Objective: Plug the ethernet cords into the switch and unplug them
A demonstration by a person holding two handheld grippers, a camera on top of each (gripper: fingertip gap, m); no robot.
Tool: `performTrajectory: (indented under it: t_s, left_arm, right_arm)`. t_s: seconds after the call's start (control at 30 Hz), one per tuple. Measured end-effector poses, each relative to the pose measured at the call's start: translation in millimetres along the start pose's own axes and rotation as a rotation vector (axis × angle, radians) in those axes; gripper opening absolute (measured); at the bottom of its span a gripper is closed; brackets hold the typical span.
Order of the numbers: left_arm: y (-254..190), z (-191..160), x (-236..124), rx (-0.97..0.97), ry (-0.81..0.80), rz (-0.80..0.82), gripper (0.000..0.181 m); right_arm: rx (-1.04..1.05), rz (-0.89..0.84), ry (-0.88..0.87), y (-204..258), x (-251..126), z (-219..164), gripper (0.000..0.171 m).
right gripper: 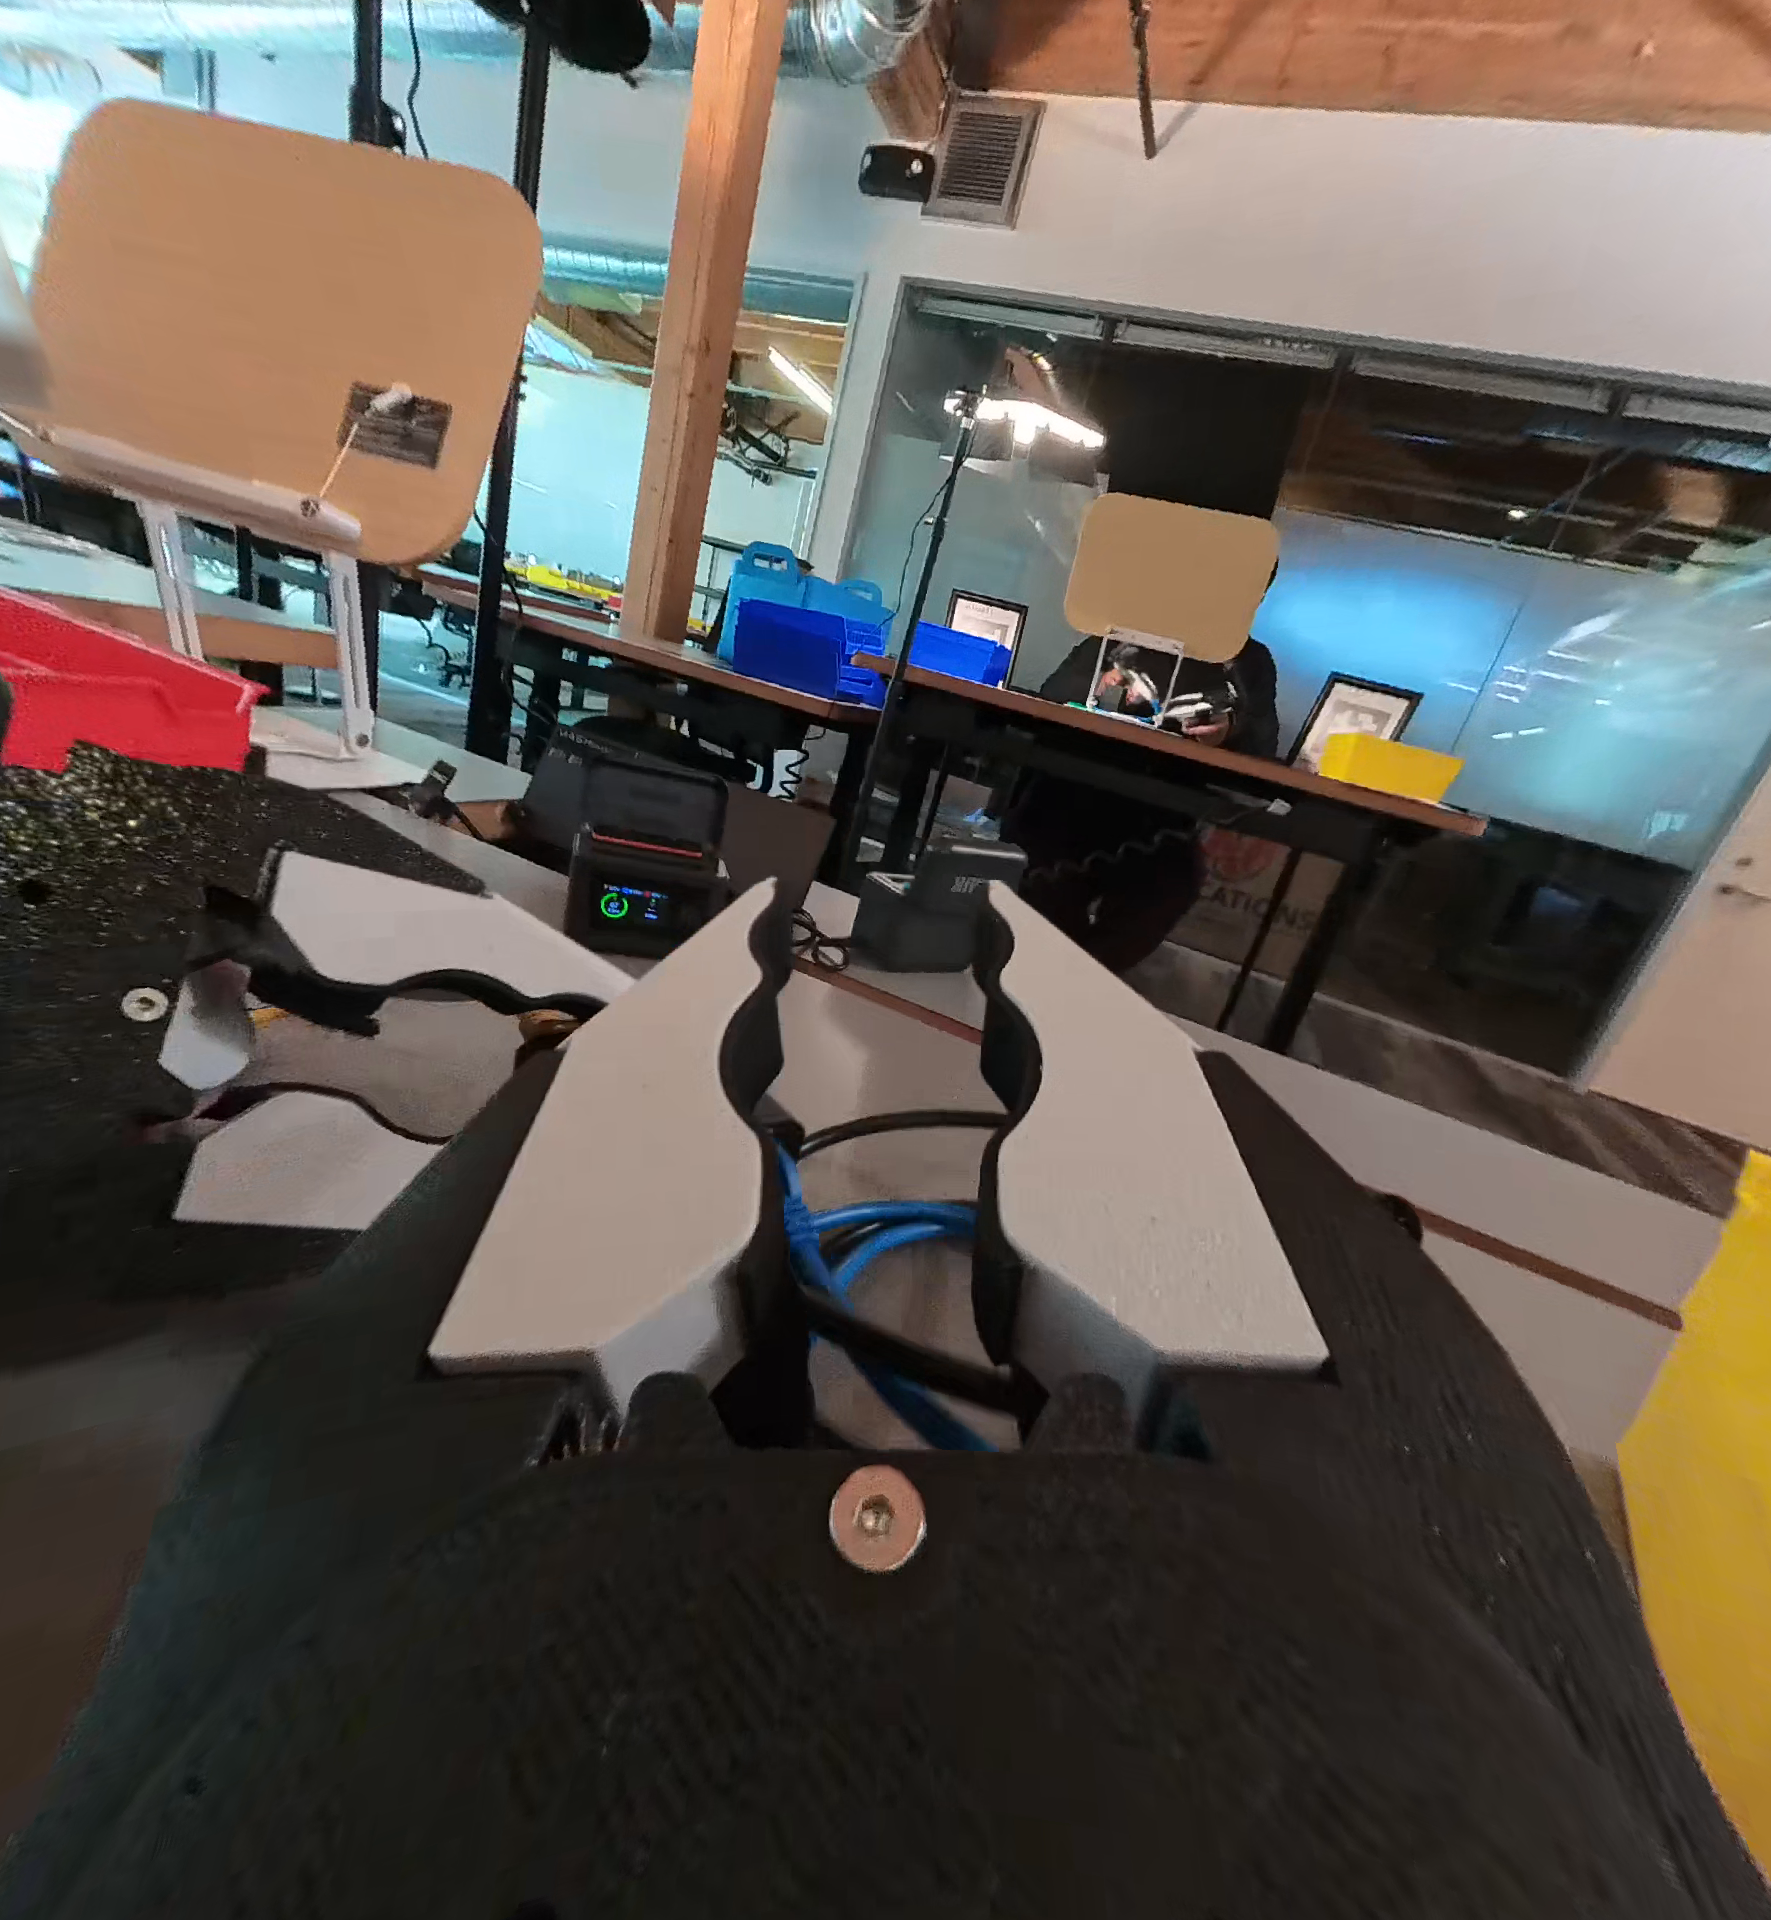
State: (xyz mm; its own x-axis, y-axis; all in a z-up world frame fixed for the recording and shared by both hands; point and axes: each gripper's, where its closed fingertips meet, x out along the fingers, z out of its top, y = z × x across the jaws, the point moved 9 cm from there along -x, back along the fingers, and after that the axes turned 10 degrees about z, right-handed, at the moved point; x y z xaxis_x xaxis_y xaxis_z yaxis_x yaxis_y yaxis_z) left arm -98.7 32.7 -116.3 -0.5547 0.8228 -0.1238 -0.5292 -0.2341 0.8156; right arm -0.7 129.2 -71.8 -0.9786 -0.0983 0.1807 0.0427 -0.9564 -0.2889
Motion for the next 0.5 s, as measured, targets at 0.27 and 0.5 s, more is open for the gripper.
performTrajectory:
  t_s: [0.27, 0.5]
  left_arm:
    - [1, -6, 4, -0.132, 0.064, -0.128, 0.031]
    - [6, -16, 6, -0.125, 0.111, -0.098, 0.031]
  right_arm:
    - [-0.169, 0.122, 0.254, 12, -4, -12, 0.035]
    - [-0.521, 0.239, 0.464, 29, -3, -27, 0.028]
